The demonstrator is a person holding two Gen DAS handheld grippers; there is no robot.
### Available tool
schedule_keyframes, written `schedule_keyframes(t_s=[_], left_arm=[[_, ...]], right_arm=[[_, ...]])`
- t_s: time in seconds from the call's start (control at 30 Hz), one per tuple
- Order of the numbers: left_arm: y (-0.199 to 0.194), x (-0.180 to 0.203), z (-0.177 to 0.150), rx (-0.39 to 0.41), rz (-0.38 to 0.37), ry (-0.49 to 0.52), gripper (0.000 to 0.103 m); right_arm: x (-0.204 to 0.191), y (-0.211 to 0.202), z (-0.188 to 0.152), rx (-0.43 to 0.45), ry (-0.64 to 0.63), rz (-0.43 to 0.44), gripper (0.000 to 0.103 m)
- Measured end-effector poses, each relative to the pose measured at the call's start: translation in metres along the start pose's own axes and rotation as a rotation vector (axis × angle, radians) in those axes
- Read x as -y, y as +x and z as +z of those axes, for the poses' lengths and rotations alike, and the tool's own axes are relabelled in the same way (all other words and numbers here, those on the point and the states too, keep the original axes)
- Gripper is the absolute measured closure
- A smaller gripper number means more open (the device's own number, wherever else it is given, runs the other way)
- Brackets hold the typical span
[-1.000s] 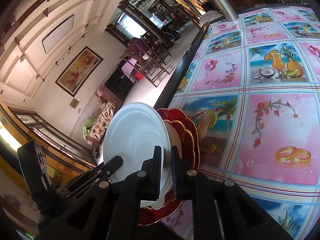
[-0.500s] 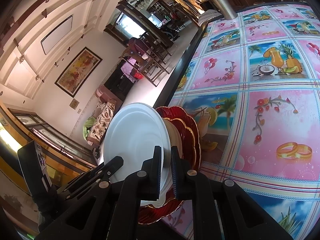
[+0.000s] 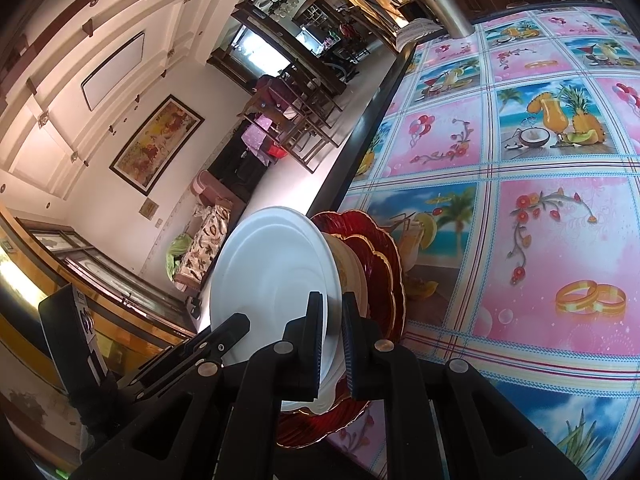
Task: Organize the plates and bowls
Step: 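Lower the white plate edge-first into the red plate stack, then press the white plate flat into the stack and open the right tool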
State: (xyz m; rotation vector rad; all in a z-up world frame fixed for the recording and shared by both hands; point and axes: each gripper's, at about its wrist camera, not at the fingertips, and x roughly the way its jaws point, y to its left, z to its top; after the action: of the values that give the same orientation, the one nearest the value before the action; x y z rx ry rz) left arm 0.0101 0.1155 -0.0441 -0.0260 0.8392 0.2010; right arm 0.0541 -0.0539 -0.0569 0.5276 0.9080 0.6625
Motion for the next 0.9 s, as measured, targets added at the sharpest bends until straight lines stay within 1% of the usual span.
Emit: schedule_keyframes(t_s=[0.9], left_arm=[[0.008,-0.0019,-0.0026,-0.016,0.005,0.015,0.087]], right_arm=[[0.0057,0.0021,-0.0012,-0.004,0.028,0.011,0.091]])
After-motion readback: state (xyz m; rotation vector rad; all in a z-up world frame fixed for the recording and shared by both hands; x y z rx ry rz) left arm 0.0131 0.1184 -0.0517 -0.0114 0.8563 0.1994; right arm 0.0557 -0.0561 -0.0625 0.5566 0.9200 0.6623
